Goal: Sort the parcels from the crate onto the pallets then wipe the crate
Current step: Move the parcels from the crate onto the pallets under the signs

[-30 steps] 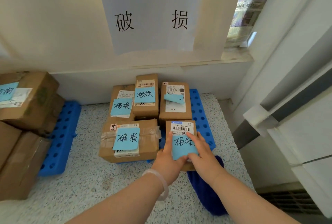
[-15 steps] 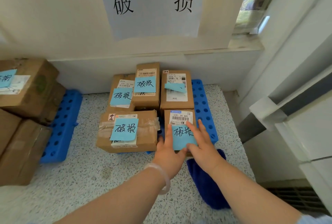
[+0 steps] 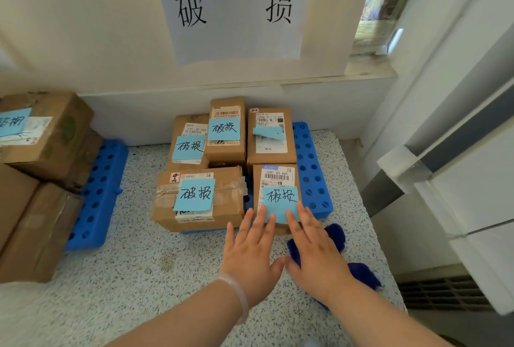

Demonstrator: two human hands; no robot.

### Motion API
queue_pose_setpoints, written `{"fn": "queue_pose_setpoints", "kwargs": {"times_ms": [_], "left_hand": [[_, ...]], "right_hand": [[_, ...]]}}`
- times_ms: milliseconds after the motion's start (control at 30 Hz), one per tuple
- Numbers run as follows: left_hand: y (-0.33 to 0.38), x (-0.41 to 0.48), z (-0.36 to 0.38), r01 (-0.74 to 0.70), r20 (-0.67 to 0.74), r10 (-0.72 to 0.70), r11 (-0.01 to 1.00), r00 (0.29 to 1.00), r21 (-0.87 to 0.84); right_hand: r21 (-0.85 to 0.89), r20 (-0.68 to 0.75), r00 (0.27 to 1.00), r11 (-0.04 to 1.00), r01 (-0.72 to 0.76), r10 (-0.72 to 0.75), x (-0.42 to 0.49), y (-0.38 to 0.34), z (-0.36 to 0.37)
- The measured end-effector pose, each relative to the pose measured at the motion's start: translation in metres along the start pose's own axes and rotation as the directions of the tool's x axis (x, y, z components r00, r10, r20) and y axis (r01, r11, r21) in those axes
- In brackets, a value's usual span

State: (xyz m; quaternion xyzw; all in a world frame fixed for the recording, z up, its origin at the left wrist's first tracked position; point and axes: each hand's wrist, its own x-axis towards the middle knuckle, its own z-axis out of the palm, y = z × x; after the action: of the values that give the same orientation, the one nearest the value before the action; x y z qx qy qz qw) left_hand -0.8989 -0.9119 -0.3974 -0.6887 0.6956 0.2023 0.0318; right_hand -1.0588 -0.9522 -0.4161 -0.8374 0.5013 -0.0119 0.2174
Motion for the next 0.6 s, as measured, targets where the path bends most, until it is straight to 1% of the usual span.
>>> {"fn": "queue_pose_setpoints", "kwargs": {"times_ms": [100,267,400,600], "left_hand": [[-0.005,0.009,0.001,0.006,0.013,-0.007,0.997,1.0,0.073],[-0.008,0.014,-0.001,0.015,0.024,-0.018,0.991,1.0,0.133],[-0.009,0.013,-0.007,0.004,0.038,-0.008,0.995,0.999,0.103],[-0.01,-0.004,-0.016,-0.06,-0.003,0.06,0.994,0.998,0.092]], "right_hand": [[-0.031,0.018,1.0,0.999,0.007,-0.006,0.007,-0.002,-0.004],[-0.049,0.036,0.999,0.999,0.015,-0.013,0.013,0.0,-0.005],[-0.057,0.034,0.999,0.998,-0.006,0.008,0.013,-0.003,-0.007],[-0.033,-0.05,0.994,0.995,-0.094,0.093,-0.018,-0.02,-0.008]]}}
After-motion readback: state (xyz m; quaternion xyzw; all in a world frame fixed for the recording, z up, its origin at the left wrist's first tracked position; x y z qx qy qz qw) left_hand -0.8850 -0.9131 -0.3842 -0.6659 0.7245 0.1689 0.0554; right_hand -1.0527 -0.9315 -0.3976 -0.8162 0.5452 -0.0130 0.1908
